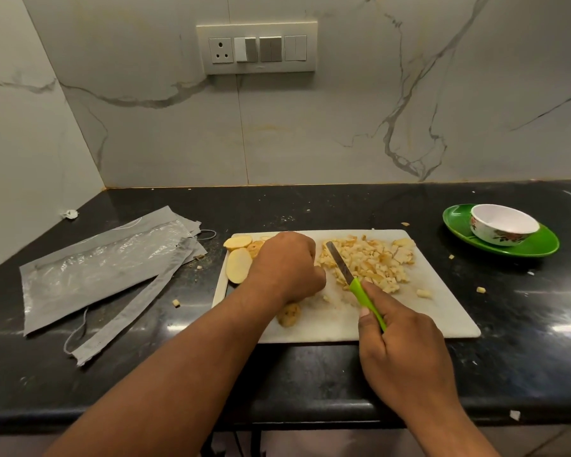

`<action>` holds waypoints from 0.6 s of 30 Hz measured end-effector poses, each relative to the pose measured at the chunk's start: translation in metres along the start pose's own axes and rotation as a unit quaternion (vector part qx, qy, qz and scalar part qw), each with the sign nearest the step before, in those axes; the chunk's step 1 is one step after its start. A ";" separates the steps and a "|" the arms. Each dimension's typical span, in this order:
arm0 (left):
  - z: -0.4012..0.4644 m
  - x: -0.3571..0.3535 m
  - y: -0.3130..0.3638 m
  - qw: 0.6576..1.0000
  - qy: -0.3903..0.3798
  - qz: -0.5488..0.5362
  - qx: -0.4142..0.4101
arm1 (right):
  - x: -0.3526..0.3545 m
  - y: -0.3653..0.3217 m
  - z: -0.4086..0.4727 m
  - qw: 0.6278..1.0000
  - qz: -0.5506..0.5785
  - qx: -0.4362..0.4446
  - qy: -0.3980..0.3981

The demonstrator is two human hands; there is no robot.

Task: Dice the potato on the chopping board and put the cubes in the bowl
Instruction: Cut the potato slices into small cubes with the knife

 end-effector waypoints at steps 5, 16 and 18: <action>-0.006 0.001 -0.001 0.992 -0.102 -0.036 -0.068 | -0.003 0.004 -0.001 1.000 0.016 0.000 -0.003; -0.010 0.039 -0.026 0.993 -0.092 -0.056 -0.050 | -0.007 -0.010 -0.006 0.993 -0.096 0.058 -0.029; -0.009 0.034 -0.028 0.993 -0.110 -0.021 -0.024 | -0.007 -0.011 -0.009 0.991 -0.115 0.060 -0.022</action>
Point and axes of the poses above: each hand's wrist, its own z-axis towards the middle knuckle, its own x-axis out of the back of the hand, y = z × x, the point moved 7 cm from there along z, towards the middle knuckle, and after that the axes turned 14 degrees about -z, right-handed, at the moved point
